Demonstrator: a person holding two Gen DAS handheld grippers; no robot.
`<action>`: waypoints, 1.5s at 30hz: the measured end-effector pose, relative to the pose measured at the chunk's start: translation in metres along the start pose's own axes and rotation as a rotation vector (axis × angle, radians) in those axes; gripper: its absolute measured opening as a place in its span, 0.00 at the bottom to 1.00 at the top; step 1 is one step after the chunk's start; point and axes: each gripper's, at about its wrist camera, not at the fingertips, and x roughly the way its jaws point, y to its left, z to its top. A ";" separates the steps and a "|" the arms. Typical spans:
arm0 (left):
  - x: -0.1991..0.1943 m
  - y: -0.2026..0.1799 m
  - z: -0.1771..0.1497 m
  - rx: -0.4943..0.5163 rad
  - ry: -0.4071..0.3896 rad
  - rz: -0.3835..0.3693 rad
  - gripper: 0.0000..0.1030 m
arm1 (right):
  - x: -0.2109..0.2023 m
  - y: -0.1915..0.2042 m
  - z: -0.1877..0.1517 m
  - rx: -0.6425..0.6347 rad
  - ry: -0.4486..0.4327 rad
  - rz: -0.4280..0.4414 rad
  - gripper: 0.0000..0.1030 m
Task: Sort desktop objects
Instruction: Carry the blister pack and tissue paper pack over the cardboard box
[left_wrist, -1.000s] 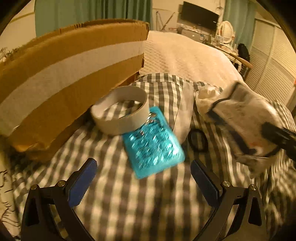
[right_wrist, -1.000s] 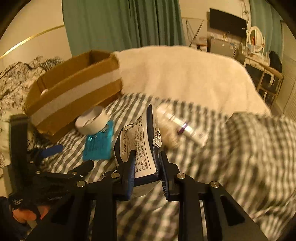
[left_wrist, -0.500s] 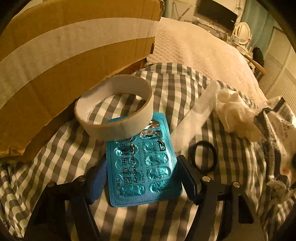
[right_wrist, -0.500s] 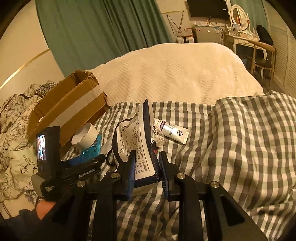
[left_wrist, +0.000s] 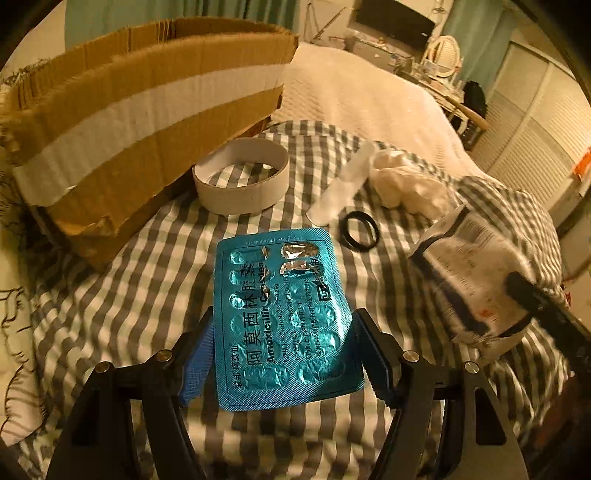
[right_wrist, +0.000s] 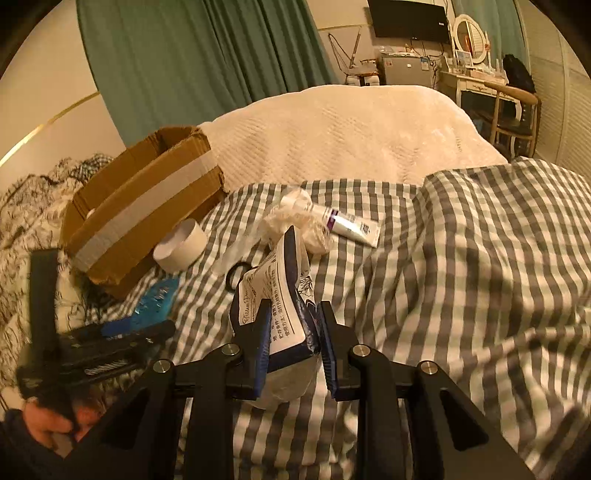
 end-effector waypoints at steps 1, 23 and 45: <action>-0.003 -0.001 -0.001 0.004 -0.009 0.004 0.70 | 0.000 0.001 -0.004 0.003 0.008 0.000 0.22; -0.117 0.047 0.052 -0.028 -0.237 0.010 0.70 | -0.080 0.107 0.038 -0.215 -0.152 -0.010 0.22; -0.129 0.132 0.183 -0.031 -0.501 0.137 0.70 | -0.006 0.250 0.142 -0.442 -0.299 0.088 0.22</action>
